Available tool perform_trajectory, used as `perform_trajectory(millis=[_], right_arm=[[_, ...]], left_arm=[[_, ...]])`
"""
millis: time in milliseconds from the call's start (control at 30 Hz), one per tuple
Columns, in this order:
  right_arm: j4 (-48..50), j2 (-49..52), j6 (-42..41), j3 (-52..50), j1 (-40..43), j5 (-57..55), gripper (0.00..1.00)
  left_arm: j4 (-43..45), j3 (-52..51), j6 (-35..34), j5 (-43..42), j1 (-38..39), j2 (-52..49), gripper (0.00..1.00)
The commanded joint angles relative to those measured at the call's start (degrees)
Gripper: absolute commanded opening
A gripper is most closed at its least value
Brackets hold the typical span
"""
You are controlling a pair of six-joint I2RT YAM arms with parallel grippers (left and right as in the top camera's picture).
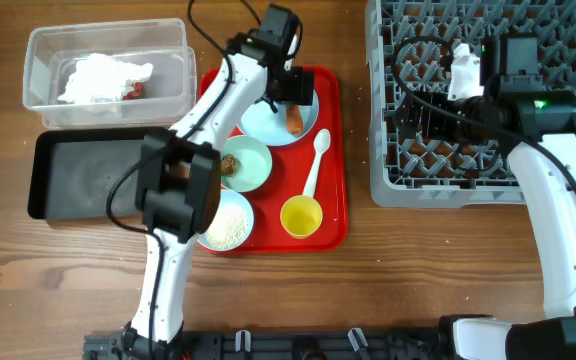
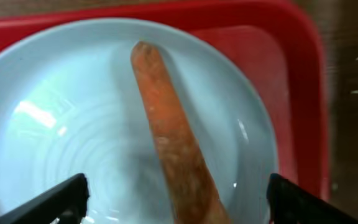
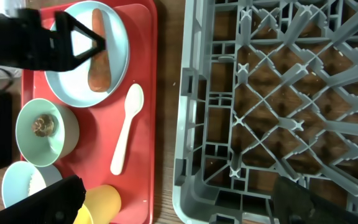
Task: Sort waste into correct bins and load items into the dishwasher rack
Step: 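Grasp the orange carrot on the blue plate with the left gripper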
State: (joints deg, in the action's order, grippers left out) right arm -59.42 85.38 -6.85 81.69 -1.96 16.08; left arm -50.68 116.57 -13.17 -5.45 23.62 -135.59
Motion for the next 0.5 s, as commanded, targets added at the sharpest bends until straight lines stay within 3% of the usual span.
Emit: perform_trajectory(millis=[0, 133, 233, 300, 467], right_arm=[[-0.2, 0.5, -0.7, 1.2, 0.0, 0.3, 1.00], [-0.2, 0.5, -0.7, 1.2, 0.0, 0.3, 1.00], [-0.2, 0.5, -0.7, 1.2, 0.0, 0.3, 1.00], [0.0, 0.5, -0.6, 1.2, 0.0, 0.3, 1.00], [0.5, 0.5, -0.6, 1.2, 0.0, 0.3, 1.00]], left_arm=[[0.8, -0.2, -1.0, -0.3, -0.1, -2.8, 0.78], [0.7, -0.3, -4.1, -0.5, -0.1, -5.0, 0.53], [0.6, -0.3, -5.3, -0.7, -0.1, -5.6, 0.41], [0.2, -0.3, -5.9, -0.7, -0.1, -5.6, 0.23], [-0.7, -0.2, -6.8, -0.7, -0.3, -4.9, 0.15]])
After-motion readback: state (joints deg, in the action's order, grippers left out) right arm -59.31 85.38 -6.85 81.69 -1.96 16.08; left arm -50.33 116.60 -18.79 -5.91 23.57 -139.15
